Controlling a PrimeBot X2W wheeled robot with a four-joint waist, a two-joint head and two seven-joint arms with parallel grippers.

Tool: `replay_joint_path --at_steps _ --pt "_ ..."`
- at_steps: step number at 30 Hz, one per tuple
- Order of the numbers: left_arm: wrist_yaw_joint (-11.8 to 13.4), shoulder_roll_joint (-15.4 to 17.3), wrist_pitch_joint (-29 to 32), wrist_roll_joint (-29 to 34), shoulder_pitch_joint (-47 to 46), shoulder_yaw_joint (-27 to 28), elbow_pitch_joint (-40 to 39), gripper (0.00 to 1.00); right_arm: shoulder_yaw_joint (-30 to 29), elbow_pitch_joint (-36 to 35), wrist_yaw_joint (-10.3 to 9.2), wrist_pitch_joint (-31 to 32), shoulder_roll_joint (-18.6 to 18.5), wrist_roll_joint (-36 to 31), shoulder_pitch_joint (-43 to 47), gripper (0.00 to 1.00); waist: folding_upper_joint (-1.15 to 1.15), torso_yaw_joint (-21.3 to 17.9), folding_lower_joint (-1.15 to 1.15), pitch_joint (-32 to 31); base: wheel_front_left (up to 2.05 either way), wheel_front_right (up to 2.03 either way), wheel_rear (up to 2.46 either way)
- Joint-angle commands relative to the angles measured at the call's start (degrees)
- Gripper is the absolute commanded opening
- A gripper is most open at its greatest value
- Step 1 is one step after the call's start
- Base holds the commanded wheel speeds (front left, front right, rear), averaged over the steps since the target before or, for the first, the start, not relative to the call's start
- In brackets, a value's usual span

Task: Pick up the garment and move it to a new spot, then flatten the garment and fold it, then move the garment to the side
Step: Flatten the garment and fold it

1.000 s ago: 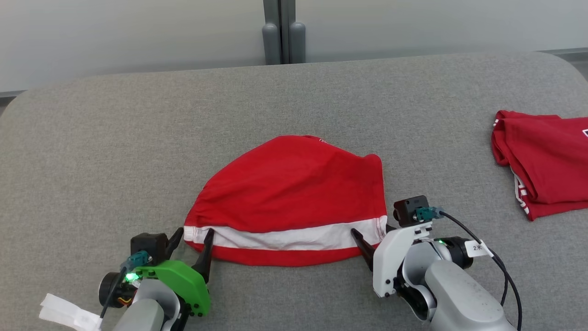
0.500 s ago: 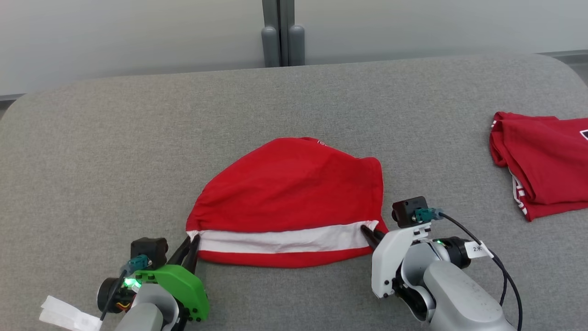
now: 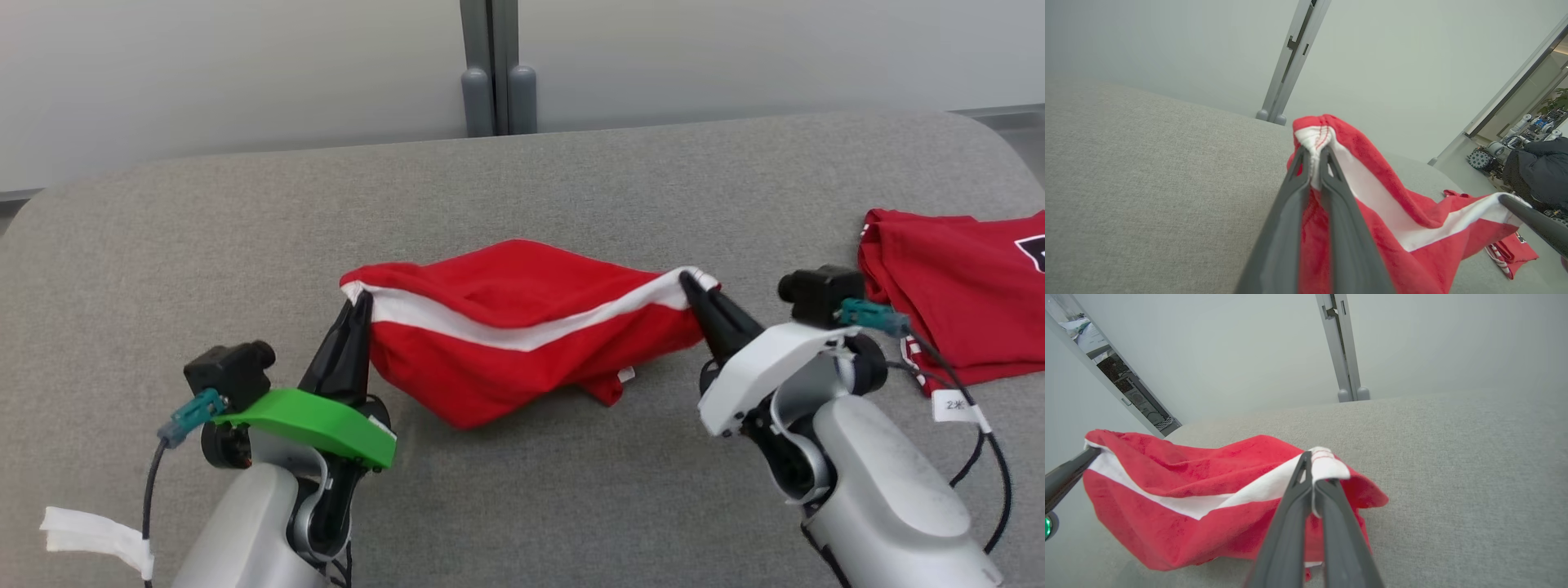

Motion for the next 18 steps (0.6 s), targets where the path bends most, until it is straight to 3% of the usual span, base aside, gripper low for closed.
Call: replay_joint_path --at_steps 1,11,18 --pt "-0.21 0.7 0.64 -1.28 -0.92 -0.13 -2.32 0.0 -0.97 -2.46 -0.1 -0.26 -1.11 0.18 0.47 0.0 0.0 -0.59 0.0 -0.29 0.0 0.0 0.0" --pt "-0.14 0.57 8.9 -9.29 -8.66 -0.02 -17.03 0.0 -6.92 -22.16 -0.09 5.61 -5.31 -0.4 -3.63 0.0 0.0 -4.49 0.0 1.63 0.0 0.0 0.0" --pt "2.06 1.25 11.61 -10.05 -20.53 3.17 -16.77 0.0 -5.48 -20.86 -0.07 10.64 -7.37 -1.3 -16.23 0.0 0.0 -8.23 0.0 9.95 0.0 0.0 0.0"
